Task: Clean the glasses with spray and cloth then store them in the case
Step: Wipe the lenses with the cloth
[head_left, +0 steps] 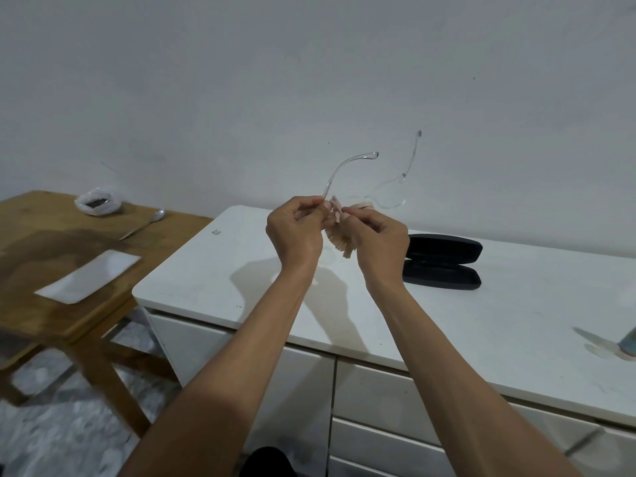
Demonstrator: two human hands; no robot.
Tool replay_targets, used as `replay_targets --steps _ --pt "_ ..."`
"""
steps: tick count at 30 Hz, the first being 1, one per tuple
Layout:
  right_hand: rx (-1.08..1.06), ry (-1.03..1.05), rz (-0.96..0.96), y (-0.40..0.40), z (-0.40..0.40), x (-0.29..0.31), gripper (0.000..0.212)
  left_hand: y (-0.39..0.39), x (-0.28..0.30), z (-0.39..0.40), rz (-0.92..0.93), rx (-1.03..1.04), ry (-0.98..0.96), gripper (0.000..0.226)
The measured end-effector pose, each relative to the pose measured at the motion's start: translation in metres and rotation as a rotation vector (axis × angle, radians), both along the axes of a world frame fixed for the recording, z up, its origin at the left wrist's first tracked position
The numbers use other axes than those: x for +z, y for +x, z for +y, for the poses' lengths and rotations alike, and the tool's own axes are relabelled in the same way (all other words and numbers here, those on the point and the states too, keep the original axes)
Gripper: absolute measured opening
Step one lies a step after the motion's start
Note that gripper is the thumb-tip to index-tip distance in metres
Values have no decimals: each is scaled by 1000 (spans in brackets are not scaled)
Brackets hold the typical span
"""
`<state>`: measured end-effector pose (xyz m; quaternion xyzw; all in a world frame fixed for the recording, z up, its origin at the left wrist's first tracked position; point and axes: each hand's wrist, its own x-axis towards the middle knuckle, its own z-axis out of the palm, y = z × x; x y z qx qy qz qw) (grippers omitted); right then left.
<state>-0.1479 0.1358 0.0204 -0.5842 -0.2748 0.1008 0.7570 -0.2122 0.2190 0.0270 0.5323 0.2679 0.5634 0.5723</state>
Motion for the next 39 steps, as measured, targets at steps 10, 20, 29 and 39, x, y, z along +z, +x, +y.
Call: replay_targets --steps 10,20,29,39 --pt "-306 13 -85 -2 11 1 16 2 6 -15 21 16 69 6" --pt "-226 118 116 8 23 2 11 12 2 -19 -2 2 43 8" --pt "153 -36 -31 21 7 5 16 8 -3 -1 1 -20 -3 14" --pt "-28 0 48 10 -5 0 11 7 1 -4 38 -56 -27 9"
